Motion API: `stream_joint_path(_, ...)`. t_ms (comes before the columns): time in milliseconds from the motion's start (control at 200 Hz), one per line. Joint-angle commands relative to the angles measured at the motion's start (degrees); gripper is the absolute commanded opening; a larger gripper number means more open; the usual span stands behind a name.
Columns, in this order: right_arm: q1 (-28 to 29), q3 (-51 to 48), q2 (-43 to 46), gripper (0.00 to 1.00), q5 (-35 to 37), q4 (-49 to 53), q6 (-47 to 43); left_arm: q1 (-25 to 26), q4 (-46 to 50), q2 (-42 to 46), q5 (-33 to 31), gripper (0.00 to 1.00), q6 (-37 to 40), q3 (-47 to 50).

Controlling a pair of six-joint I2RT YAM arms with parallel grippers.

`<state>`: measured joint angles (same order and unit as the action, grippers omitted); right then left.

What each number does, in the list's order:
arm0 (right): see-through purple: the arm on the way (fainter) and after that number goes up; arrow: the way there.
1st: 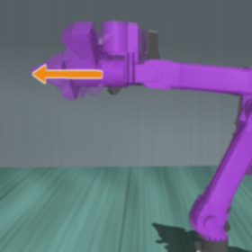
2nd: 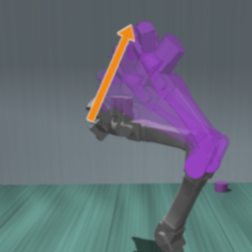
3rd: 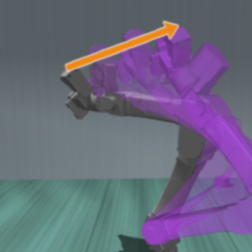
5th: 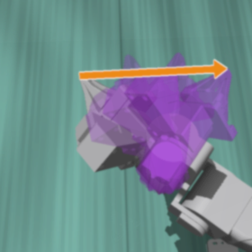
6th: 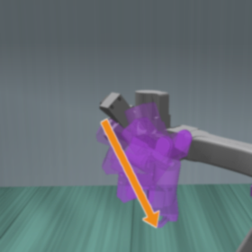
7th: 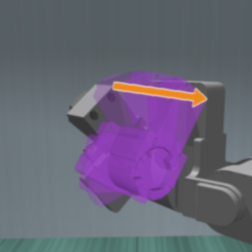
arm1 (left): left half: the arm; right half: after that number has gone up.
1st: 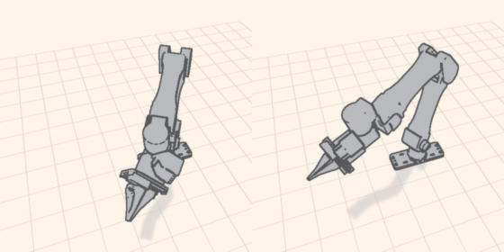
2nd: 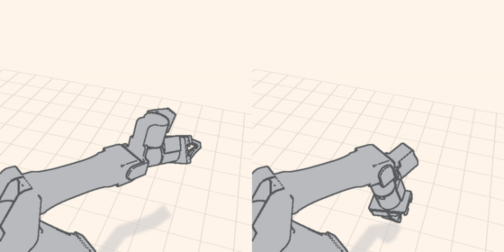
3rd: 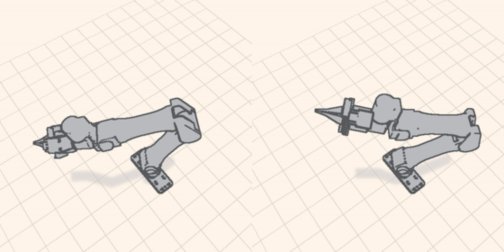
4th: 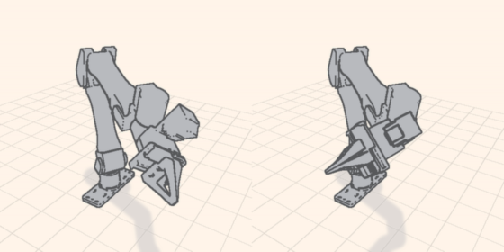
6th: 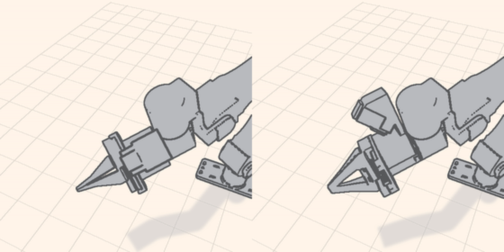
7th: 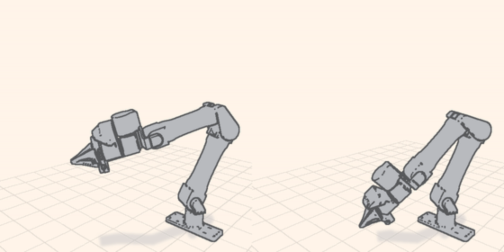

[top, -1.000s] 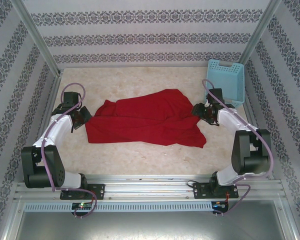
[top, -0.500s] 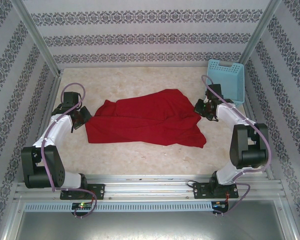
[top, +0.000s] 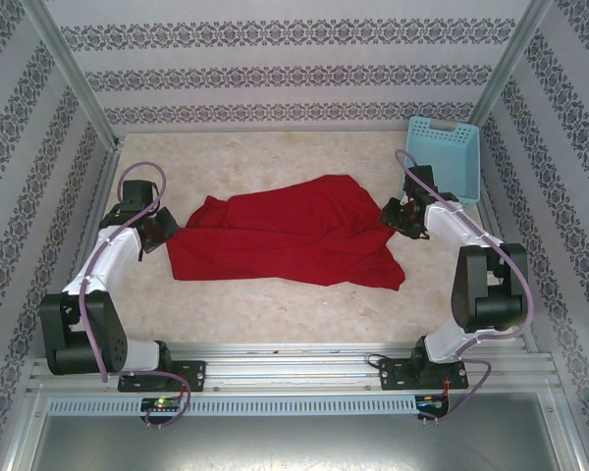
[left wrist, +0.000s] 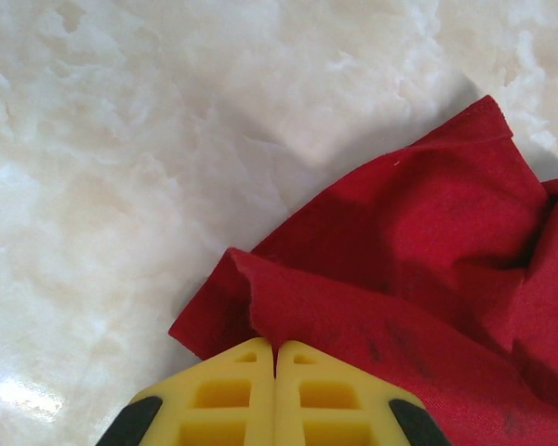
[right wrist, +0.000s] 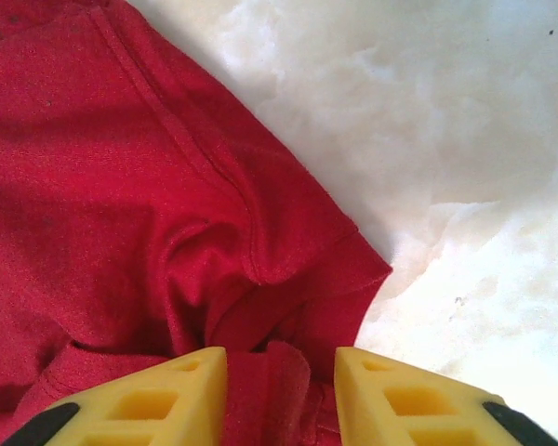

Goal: Fold the inside-out t-shirt

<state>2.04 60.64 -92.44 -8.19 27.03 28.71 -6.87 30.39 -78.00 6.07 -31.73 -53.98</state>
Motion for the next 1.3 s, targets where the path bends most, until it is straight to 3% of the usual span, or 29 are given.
stream_joint_path(0, 0.7, 1.4, -1.6, 0.32, -0.2, 1.3, 0.6, -0.8, -0.3, 1.1, 0.4, 0.0, -0.5, 0.9)
stream_joint_path(125, 1.0, 2.5, -2.4, 0.23, -0.1, 1.7, 0.5, -0.8, -0.2, 1.3, 0.4, 0.0, -0.5, 0.8)
stream_joint_path(290, 1.1, 3.9, -0.6, 0.0, -0.3, 1.7, -0.4, -1.0, 0.1, 1.8, 1.1, 0.0, -0.4, 0.4)
stream_joint_path(430, 1.7, 7.5, 6.7, 0.0, 1.1, 3.8, -3.4, -2.0, 2.0, 4.0, 3.0, 0.0, 0.1, -2.2)
stream_joint_path(634, 1.9, 12.8, 25.5, 0.0, 6.5, 3.1, -7.8, -5.4, 6.6, 14.3, 5.7, 0.0, -0.4, -8.6)
stream_joint_path(954, 1.5, 16.2, 47.8, 0.0, 2.1, -4.5, -10.7, -7.5, 8.2, 31.2, 11.1, 0.0, -5.1, -18.4)
stream_joint_path(1134, 1.5, 20.6, 53.0, 0.0, 2.9, -5.1, -11.1, -7.5, 11.6, 36.8, 7.9, 0.0, -6.5, -25.8)
stream_joint_path(1294, 1.6, 25.6, 50.1, 0.0, 5.2, -4.4, -12.3, -7.5, 14.3, 33.5, 8.4, 0.0, -5.9, -32.1)
